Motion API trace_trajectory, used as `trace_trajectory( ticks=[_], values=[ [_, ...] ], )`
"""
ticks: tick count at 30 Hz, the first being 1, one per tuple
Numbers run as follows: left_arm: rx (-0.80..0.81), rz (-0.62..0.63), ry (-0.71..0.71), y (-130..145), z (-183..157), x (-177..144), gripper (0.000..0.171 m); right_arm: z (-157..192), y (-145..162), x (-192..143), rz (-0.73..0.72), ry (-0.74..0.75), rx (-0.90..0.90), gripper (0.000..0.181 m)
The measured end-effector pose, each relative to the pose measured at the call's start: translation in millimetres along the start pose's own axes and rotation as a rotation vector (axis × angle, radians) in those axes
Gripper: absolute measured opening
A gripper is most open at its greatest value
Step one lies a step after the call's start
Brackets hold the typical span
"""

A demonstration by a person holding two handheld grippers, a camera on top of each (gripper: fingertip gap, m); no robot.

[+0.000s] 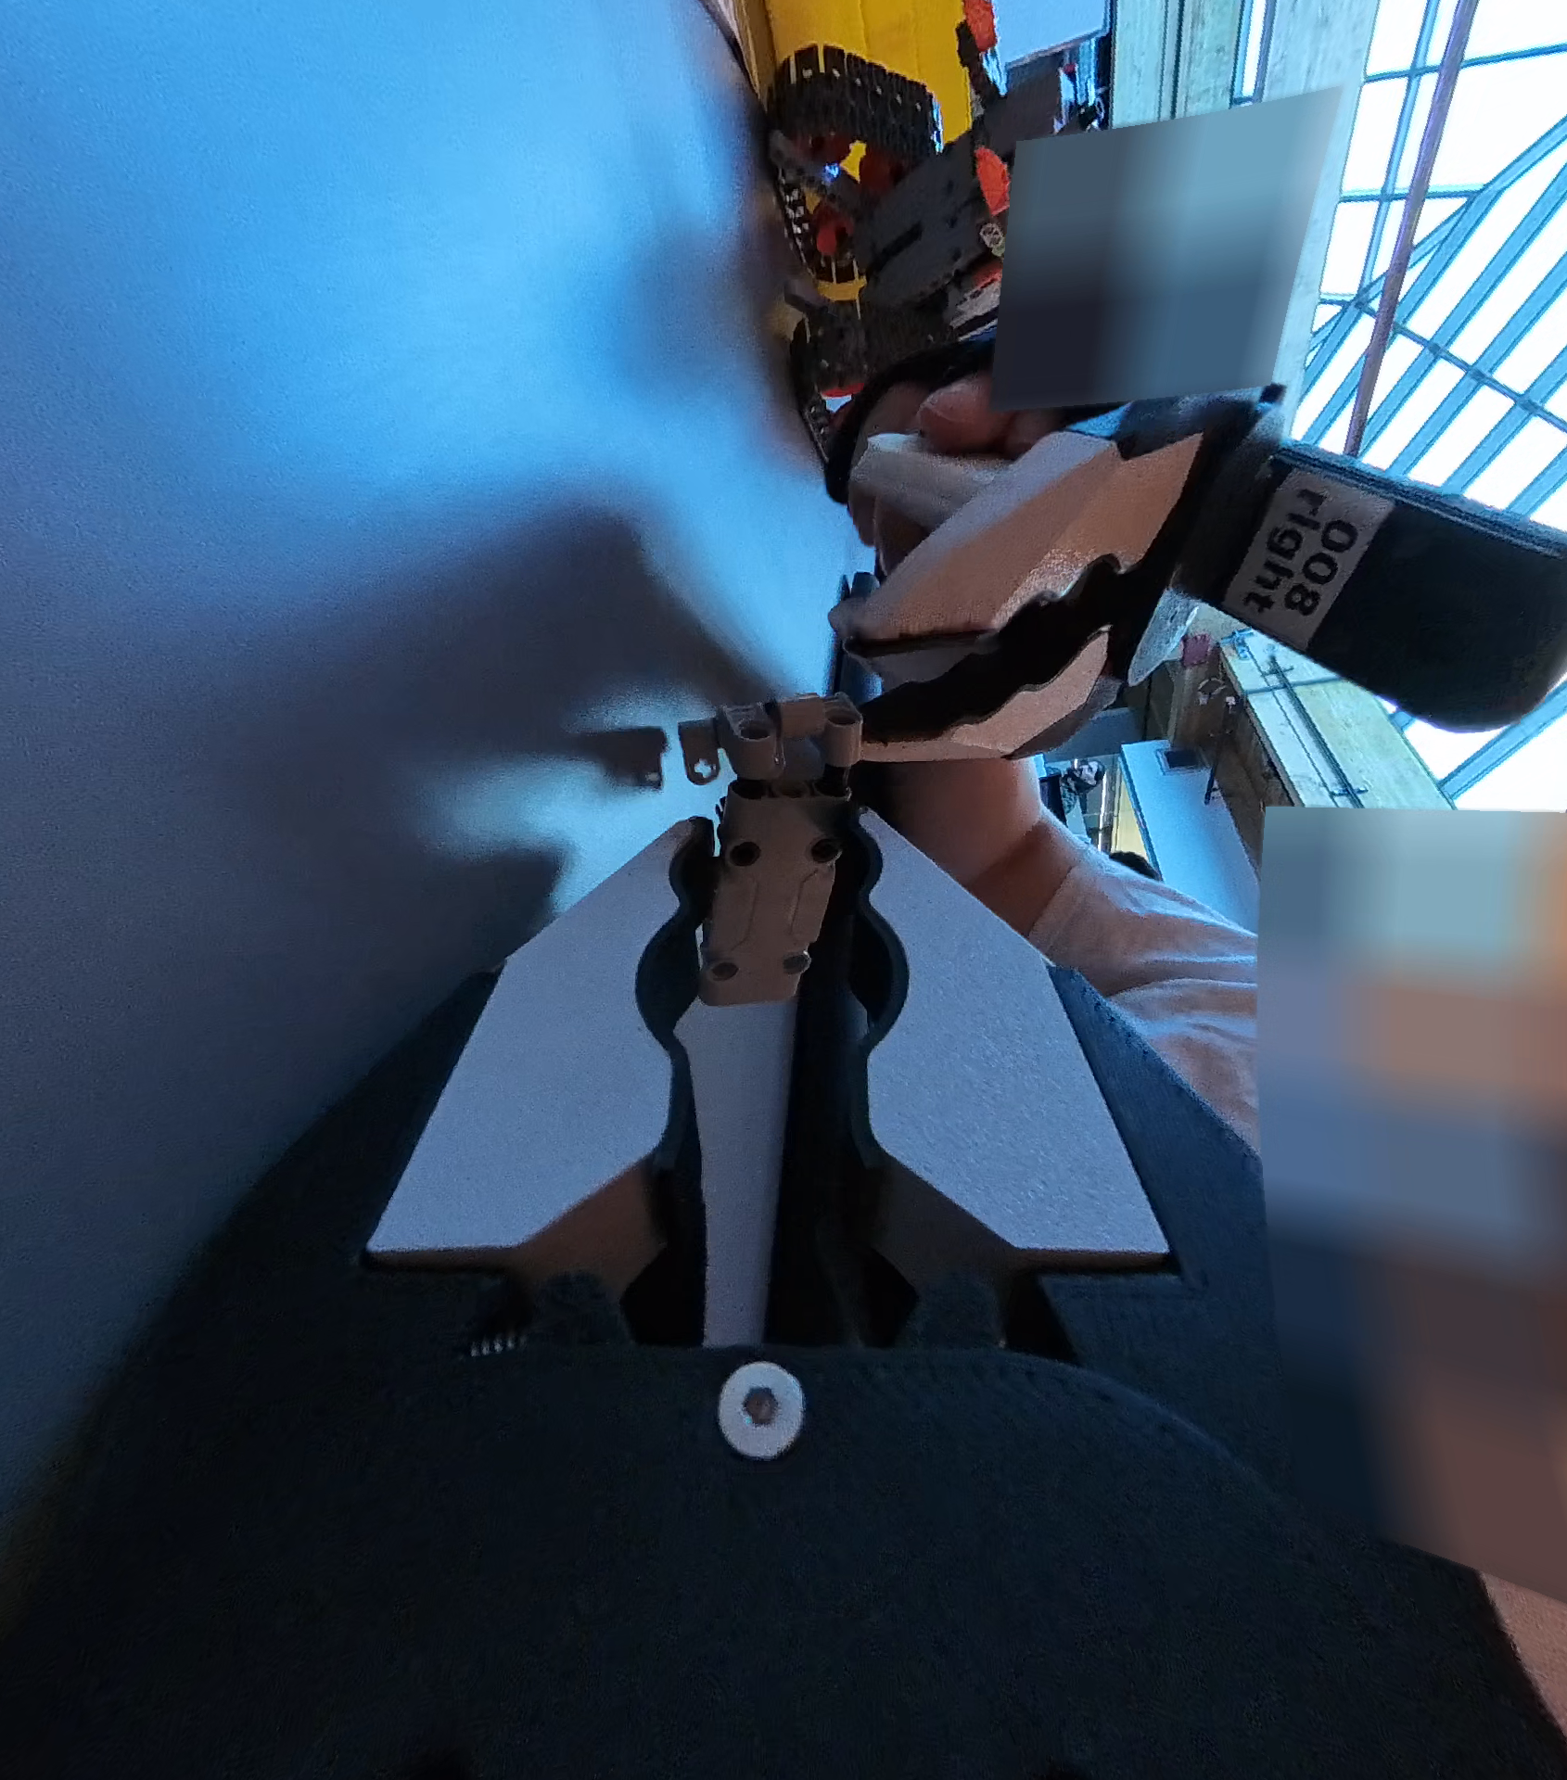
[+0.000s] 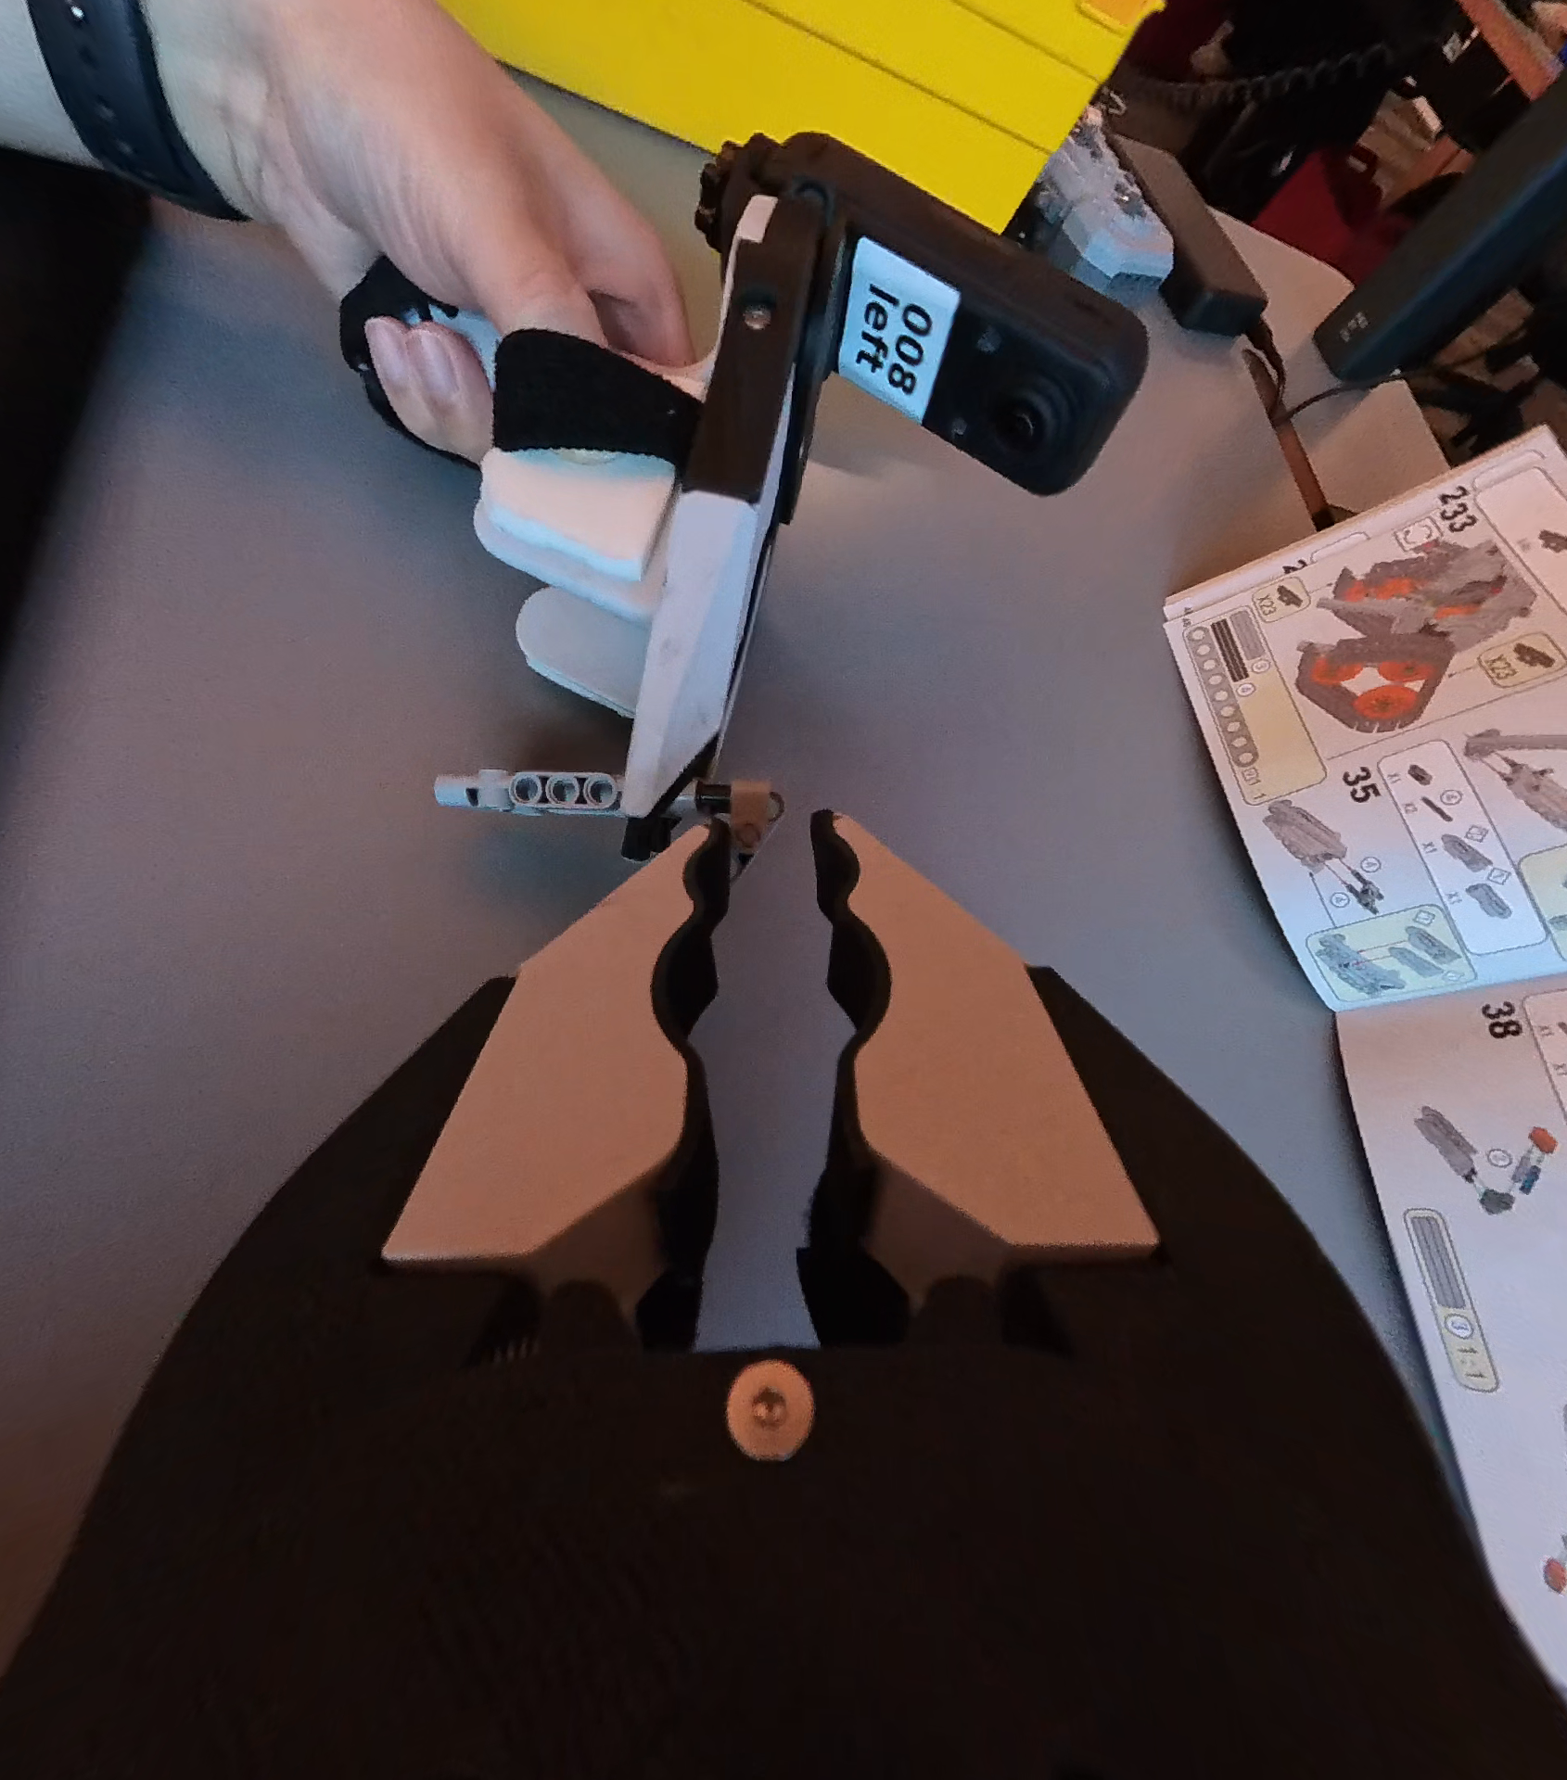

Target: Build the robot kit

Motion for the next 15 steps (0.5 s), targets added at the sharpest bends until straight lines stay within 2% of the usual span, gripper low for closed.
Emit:
trace_trajectory(
  ticks=[7,13,15],
  values=[
    [0.017,0.042,-0.009,1.9,-0.2,3.0,0.025,7.7,3.1,3.6,0.019,-0.036,-0.028,0.007],
    [0.022,0.008,-0.009,-0.7,-1.6,1.7,0.026,5.3,1.2,1.1,0.024,0.02,-0.011,0.006],
    [0.046,0.001,-0.023,1.0,-3.0,1.5,0.031,3.6,2.8,-0.7,0.03,0.053,0.011,0.006]
  ],
)
Point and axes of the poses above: each gripper's, where its closed fingertips meet, x out along the fingers, y out of its underside, z = x × y across the jaws, the point moved 5 cm from there along -x, back along the fingers, and after that the axes turned 7 degrees about -y, right-handed, at the moved point
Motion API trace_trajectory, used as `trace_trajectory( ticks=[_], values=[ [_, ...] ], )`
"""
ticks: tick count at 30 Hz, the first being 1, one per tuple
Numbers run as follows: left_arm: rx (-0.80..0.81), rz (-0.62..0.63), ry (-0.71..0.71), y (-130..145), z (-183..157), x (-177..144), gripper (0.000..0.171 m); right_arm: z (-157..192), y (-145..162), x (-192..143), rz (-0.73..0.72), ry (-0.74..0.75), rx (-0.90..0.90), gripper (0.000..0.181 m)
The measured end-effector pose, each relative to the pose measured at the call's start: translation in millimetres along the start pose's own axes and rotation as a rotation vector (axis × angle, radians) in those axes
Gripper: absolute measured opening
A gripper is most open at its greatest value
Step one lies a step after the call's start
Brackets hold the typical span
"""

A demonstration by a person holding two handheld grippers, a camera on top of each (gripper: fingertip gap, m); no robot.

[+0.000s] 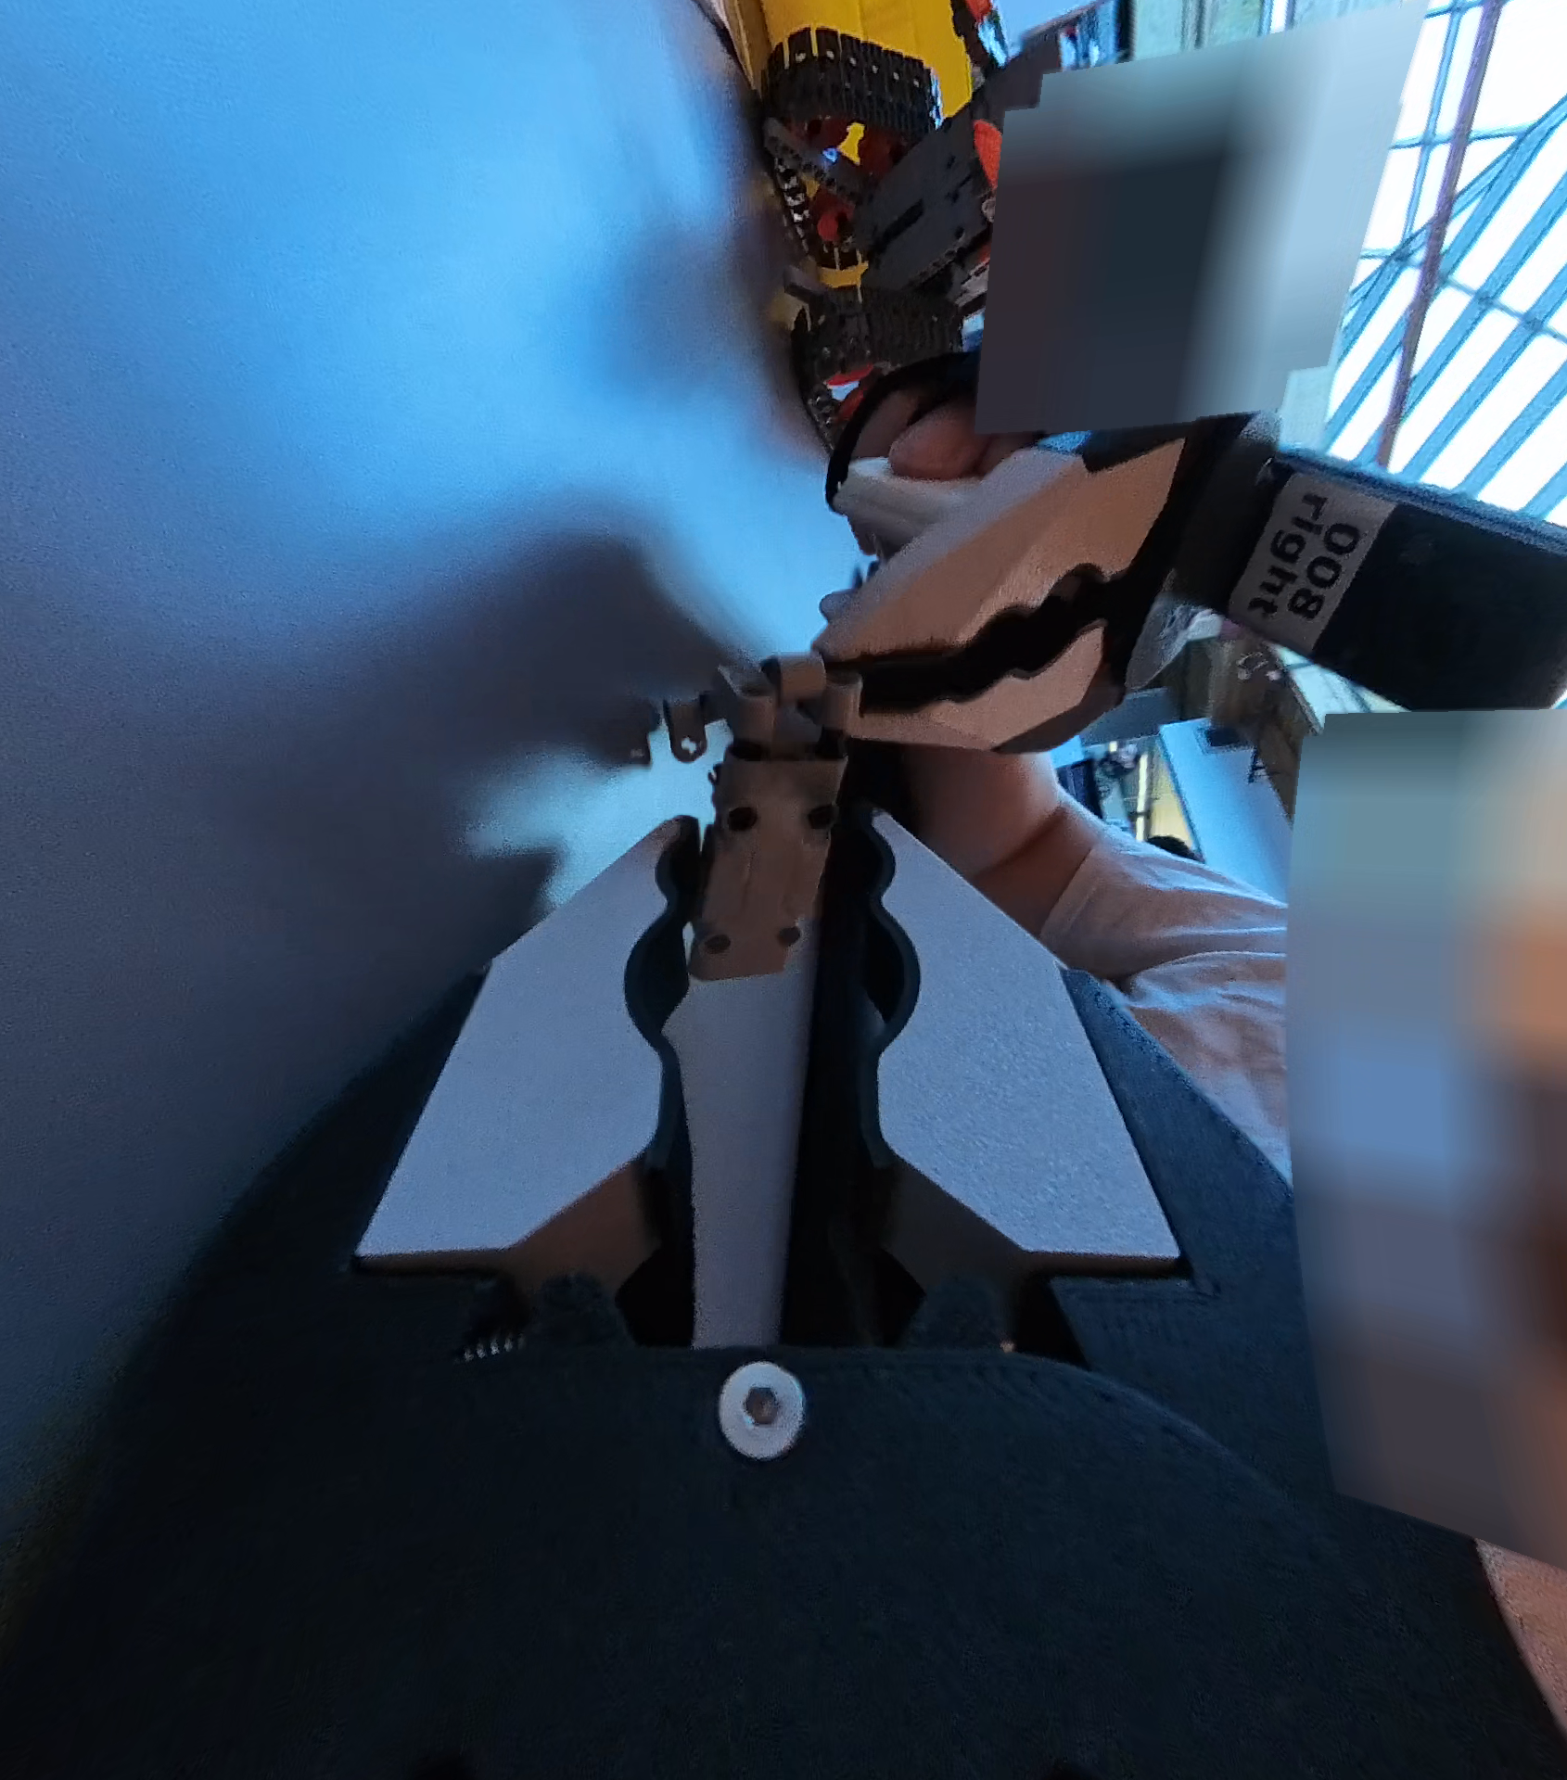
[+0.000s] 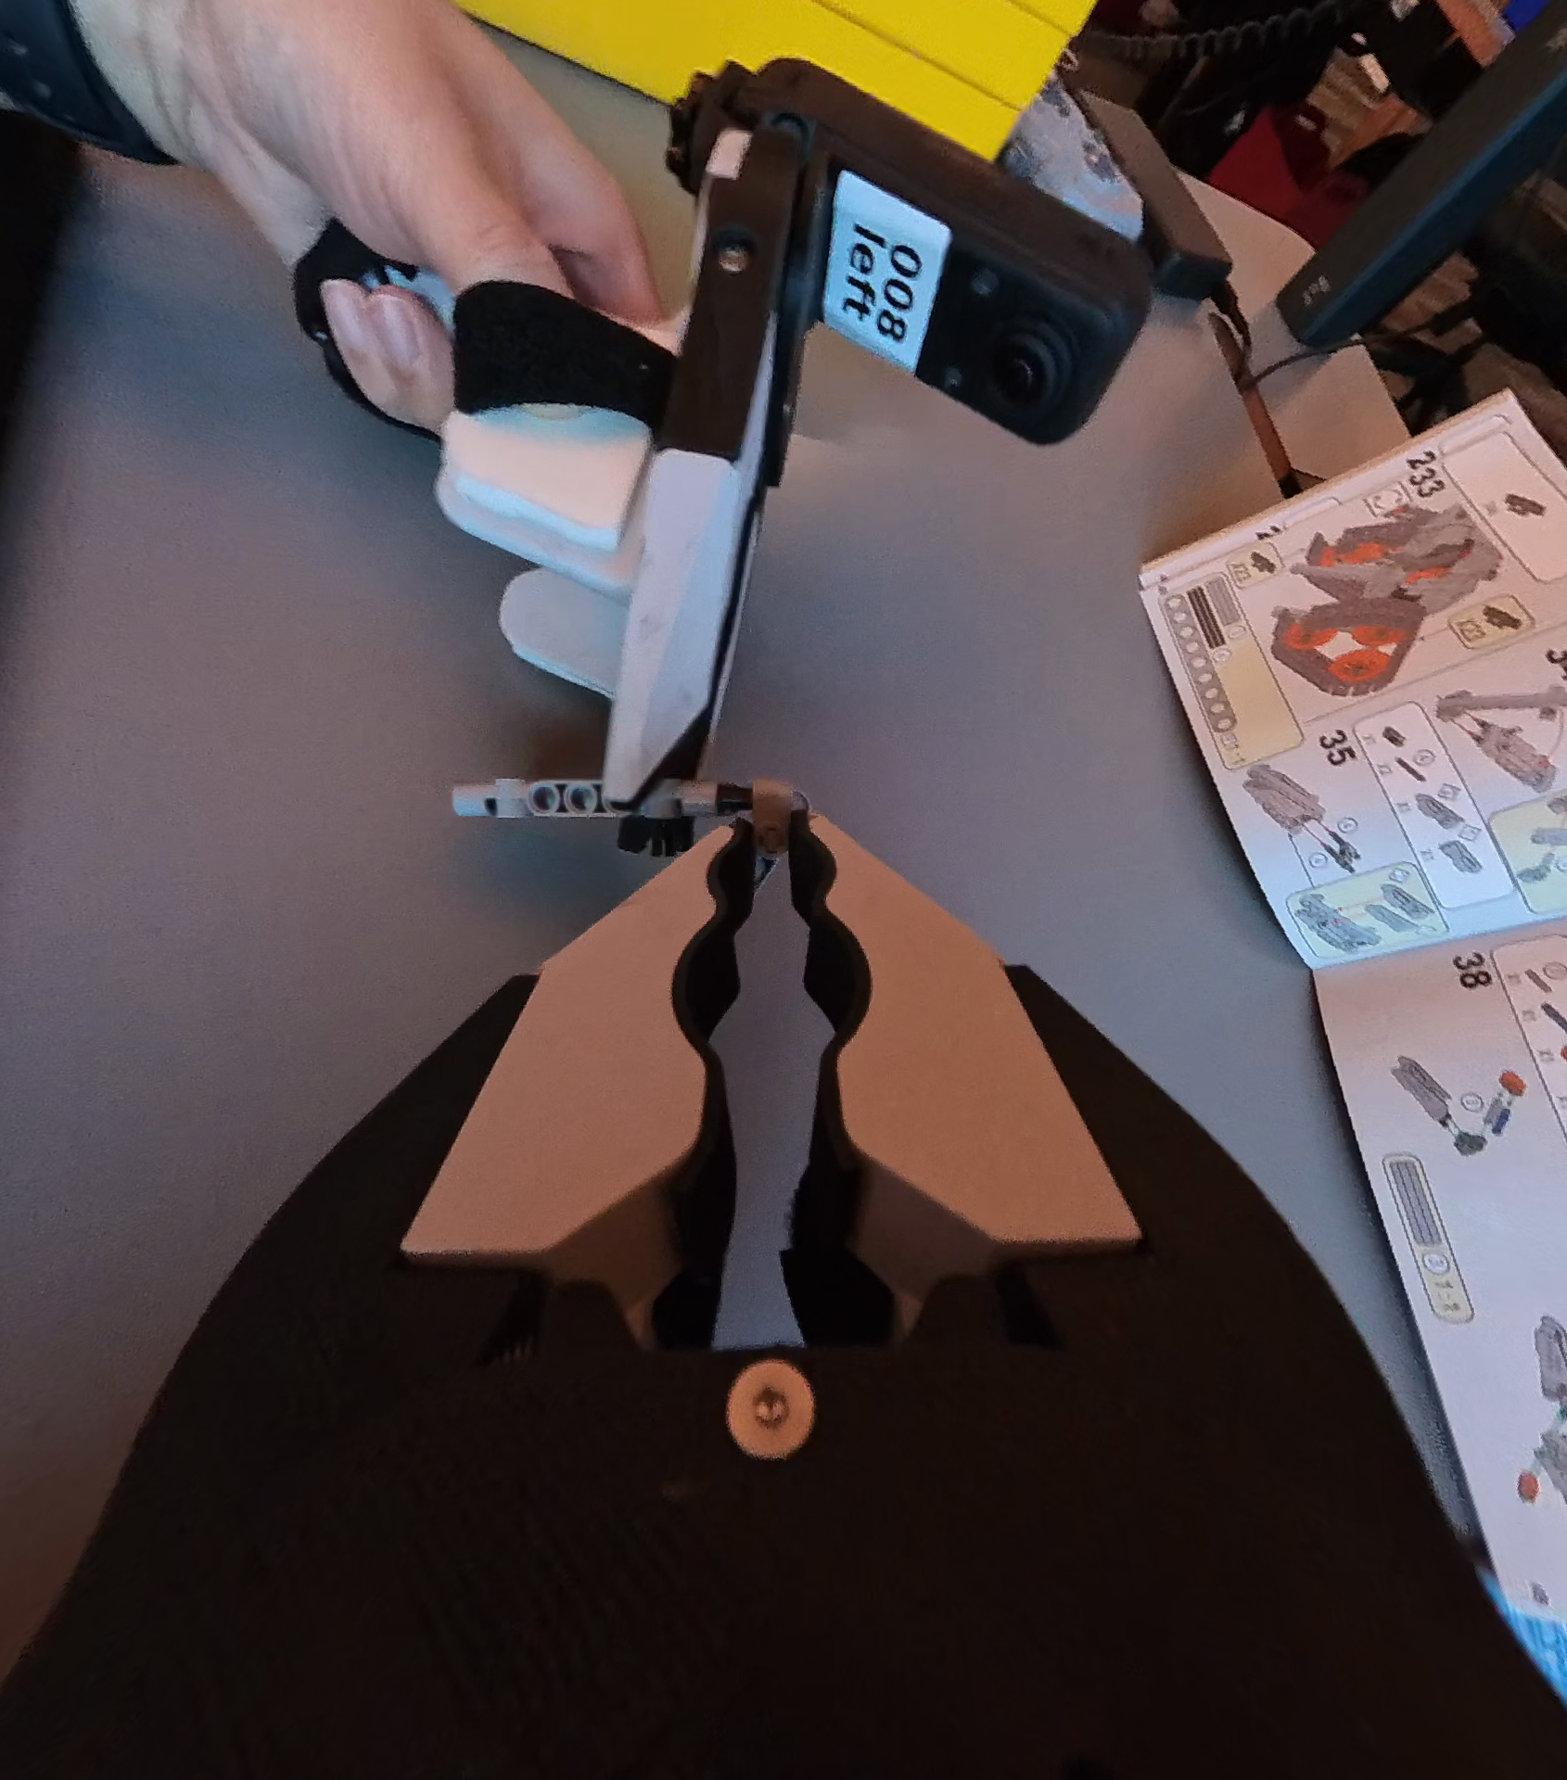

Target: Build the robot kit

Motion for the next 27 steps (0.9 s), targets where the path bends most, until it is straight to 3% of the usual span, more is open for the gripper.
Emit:
trace_trajectory(
  ticks=[6,9,27],
  values=[
    [0.01,-0.057,-0.03,-6.0,-1.4,4.9,0.033,-2.1,3.2,-0.5,-0.003,0.043,0.08,0.006],
    [-0.027,-0.071,-0.027,-7.7,3.0,5.7,0.026,-2.3,5.4,0.6,0.002,0.051,0.101,0.006],
    [0.019,0.001,-0.039,-1.5,1.4,7.4,0.025,2.5,6.0,1.1,-0.044,0.001,0.09,0.006]
  ],
)
Point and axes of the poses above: each gripper's, where its closed fingertips meet, x out along the fingers, y out of its underside, z = x × y across the jaws, the point moved 5 cm from there along -x, back along the fingers, and after that the axes turned 7 degrees about -y, right-handed, at the moved point
